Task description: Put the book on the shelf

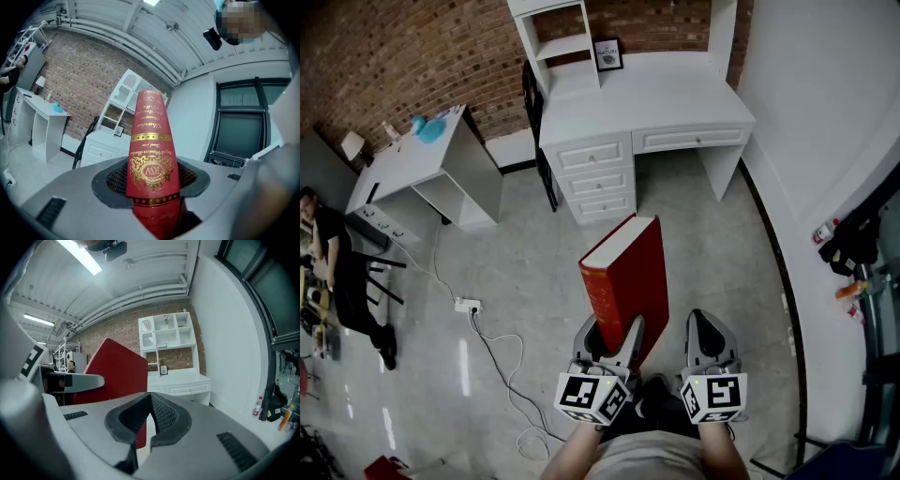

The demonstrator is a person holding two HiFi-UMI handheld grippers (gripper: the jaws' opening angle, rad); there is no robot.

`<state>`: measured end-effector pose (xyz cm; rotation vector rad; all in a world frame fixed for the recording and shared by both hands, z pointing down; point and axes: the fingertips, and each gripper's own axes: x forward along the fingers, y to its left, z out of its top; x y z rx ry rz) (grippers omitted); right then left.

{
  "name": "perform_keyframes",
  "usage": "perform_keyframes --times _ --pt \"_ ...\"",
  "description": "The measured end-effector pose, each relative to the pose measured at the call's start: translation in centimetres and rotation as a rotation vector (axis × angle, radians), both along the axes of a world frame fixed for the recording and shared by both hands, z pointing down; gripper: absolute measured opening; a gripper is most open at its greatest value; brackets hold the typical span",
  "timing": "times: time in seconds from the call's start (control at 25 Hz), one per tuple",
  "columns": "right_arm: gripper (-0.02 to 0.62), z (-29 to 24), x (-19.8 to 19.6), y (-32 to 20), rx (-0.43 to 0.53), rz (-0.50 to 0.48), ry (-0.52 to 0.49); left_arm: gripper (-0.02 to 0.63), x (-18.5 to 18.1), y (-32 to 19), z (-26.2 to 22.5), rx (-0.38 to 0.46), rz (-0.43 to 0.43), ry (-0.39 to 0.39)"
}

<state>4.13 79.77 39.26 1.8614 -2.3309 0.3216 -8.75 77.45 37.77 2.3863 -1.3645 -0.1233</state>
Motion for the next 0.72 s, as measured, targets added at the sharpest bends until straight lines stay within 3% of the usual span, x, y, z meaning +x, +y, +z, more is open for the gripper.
perform_keyframes --times 0.48,0.72 --pt "0.015 -0.1 0.7 0.1 0.010 -0.016 0.001 0.245 0.2 -0.4 -0.6 0.030 -0.014 -0.023" --pt "0.015 -0.1 3.6 0.4 0.026 -0.008 0.002 0.245 2.4 -0.8 -1.0 0.042 -0.040 -0.042"
